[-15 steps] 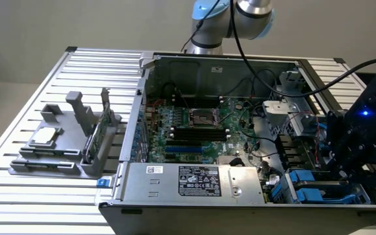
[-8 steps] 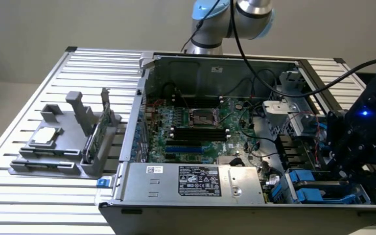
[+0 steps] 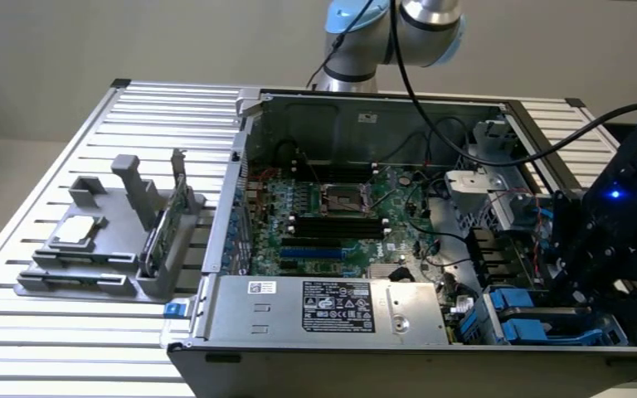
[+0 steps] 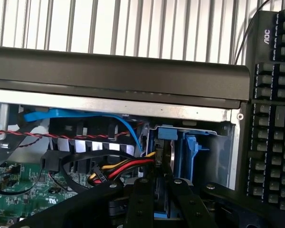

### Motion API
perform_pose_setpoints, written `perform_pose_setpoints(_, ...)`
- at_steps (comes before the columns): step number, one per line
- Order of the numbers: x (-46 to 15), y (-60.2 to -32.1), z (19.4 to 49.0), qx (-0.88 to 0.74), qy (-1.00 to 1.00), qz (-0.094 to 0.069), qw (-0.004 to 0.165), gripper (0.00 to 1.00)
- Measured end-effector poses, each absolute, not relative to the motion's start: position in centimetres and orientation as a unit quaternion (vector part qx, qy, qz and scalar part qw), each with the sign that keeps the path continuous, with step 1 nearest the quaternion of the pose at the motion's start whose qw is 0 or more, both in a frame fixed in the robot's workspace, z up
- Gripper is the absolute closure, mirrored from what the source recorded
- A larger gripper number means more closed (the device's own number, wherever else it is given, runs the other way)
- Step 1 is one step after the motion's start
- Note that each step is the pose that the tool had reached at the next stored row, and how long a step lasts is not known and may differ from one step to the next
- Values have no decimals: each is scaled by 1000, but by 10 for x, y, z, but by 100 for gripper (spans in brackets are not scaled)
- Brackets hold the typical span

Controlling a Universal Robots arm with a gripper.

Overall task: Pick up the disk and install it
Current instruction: 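Insert the first disk wire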

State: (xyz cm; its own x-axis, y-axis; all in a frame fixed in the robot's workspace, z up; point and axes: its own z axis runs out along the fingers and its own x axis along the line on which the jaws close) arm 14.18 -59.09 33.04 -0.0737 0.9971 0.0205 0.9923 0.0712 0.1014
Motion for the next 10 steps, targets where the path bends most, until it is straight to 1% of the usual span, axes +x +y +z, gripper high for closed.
perform_pose_setpoints(2,142,-591,330,680,731,44,27,80)
perform_pose_setpoints(3,142,-591,330,681,731,44,27,74)
perform_pose_setpoints(5,142,-591,330,681,730,43,26,74)
perform_pose_setpoints(6,142,-591,331,681,730,43,26,67)
perform_pose_setpoints(10,142,-591,339,682,730,42,25,67)
